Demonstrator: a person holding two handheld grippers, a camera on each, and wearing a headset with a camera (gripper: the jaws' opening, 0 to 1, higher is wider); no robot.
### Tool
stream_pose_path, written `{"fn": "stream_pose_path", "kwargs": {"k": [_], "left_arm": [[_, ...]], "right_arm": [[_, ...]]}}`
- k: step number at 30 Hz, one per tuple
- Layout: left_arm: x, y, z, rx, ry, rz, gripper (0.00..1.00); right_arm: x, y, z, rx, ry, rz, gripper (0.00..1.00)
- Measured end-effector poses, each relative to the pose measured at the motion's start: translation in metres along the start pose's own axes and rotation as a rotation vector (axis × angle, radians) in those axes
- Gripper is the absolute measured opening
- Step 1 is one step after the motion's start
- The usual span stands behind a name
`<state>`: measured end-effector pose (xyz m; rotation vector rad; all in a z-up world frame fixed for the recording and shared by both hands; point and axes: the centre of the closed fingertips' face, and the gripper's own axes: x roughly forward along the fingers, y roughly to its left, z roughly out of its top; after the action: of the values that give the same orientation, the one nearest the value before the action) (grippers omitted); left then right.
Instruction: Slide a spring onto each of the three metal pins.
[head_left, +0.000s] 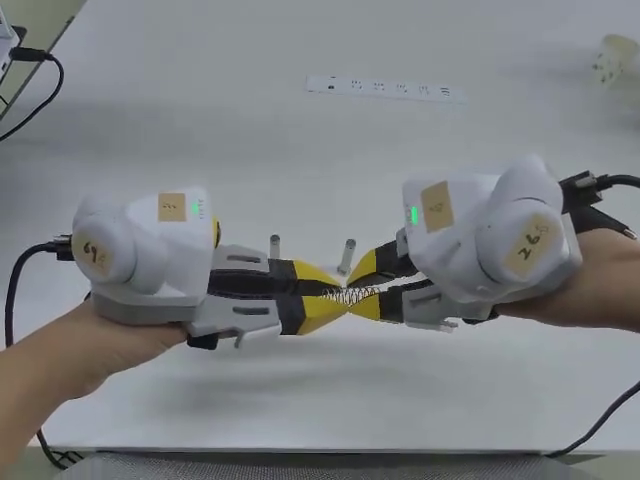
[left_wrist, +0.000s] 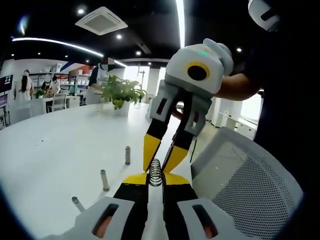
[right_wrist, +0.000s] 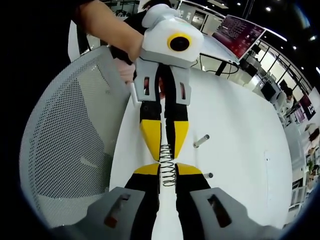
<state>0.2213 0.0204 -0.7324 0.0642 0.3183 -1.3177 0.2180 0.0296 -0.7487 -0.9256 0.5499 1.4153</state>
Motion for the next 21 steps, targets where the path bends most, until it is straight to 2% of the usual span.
{"fn": "stream_pose_path", "kwargs": {"k": [7,10,15,21], "left_arm": [[0.0,-0.002,0.002,-0.007,-0.007,-0.007,0.02],[-0.001,-0.003,0.001,-0.009,-0.003,-0.007,0.02],[-0.004,-0.003,-0.001,-0.017,0.0,-0.009,0.02],[-0.005,-0.004,0.0,-0.024,-0.002,-0.012,0.02]], "right_arm": [[0.001,-0.001,-0.005,-0.022,0.015,-0.016,0.13],[-0.001,-0.002,-0.006,-0.006,0.003,-0.019,0.14],[-0.003,-0.002,-0.014,0.056,-0.022,-0.022,0.15],[-0.006,-0.002,-0.018,0.145,-0.084,-0.017,0.15]]}}
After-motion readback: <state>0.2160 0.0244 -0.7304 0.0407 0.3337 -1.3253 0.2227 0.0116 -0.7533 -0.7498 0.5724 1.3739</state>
